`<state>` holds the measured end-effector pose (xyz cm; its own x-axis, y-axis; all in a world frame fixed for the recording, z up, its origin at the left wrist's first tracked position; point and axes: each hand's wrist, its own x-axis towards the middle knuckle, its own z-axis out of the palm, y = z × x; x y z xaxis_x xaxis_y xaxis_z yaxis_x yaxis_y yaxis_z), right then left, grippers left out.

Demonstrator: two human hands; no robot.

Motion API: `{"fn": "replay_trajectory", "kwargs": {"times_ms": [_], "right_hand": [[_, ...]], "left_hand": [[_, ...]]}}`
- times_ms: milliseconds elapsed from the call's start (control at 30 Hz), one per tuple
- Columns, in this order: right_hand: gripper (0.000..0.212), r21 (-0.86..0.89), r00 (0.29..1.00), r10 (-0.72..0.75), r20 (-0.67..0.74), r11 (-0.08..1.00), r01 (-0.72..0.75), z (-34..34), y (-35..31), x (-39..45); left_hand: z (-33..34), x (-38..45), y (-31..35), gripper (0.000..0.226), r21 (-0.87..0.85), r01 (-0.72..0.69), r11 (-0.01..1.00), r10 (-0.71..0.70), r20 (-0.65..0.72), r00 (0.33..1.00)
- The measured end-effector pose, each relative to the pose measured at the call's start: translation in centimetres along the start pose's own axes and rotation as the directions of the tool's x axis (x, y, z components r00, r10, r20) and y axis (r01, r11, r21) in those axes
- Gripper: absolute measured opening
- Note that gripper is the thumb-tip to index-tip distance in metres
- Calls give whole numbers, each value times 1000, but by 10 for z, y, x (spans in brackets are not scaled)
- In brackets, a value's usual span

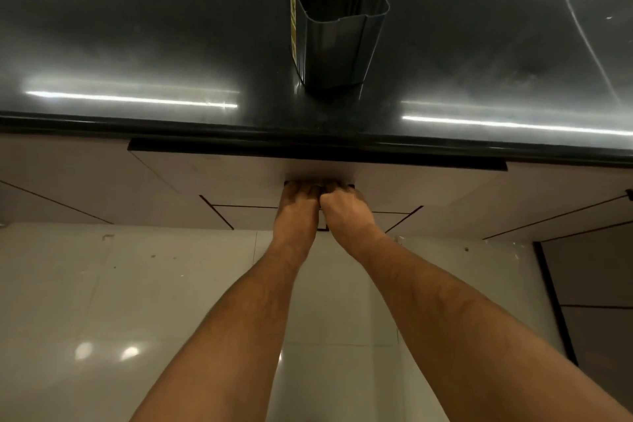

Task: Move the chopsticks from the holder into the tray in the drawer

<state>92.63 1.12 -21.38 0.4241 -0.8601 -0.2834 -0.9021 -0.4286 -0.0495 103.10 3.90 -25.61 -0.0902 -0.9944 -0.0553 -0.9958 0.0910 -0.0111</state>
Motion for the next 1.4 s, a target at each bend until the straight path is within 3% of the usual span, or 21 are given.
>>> {"fn": "replay_trajectory", "kwargs": {"times_ms": [67,100,267,400,533,800,933,1033,1100,1167,1200,1267,1333,1400], "right_hand": [[38,-35,1000,7,21,999,-6,2,4,12],[42,-61,1000,3,18,998,-2,3,6,16],[46,-88,999,39,14,995,-38,2,9,37],[34,-62,994,35,-99,997,-42,3,11,42],[27,-44,986,5,-167,999,-13,3,15,46],[26,-49,982,2,-189,999,-11,4,15,46],[26,-33,986,22,-167,999,-28,5,14,44],[30,-38,994,42,-100,998,-46,-1,12,43],[35,3,996,69,-47,998,-69,-7,11,41],[40,32,995,70,-76,997,-68,-12,6,33],[38,44,991,53,-123,998,-48,-12,5,27],[23,63,992,49,-119,997,-42,-17,0,10],[24,25,973,40,-227,999,-36,-19,-2,-6],[39,-11,937,62,-343,997,-70,-22,-4,-18]], "left_hand": [[6,12,-2,76,225,-50,973,42,38,998],[6,17,-3,79,254,-57,966,40,71,997],[6,36,-4,57,251,-31,968,23,32,999],[5,43,-6,39,227,-35,973,53,-70,996],[6,47,-6,38,256,-36,966,60,-84,995],[6,48,-6,40,119,-14,993,36,-187,982],[8,48,-5,32,-147,64,987,-81,-114,990],[-2,49,-10,26,-303,42,952,-75,-98,992],[-20,48,-13,15,-342,16,939,-44,-73,996],[-34,46,-14,18,-380,44,924,-63,-39,997],[-35,44,-16,21,-443,41,895,-49,-7,999],[-44,25,-21,22,-340,8,941,26,95,995],[-46,2,-30,25,-340,13,940,-27,-36,999],[-49,-17,-31,46,-294,-56,954,-9,-214,977]]}}
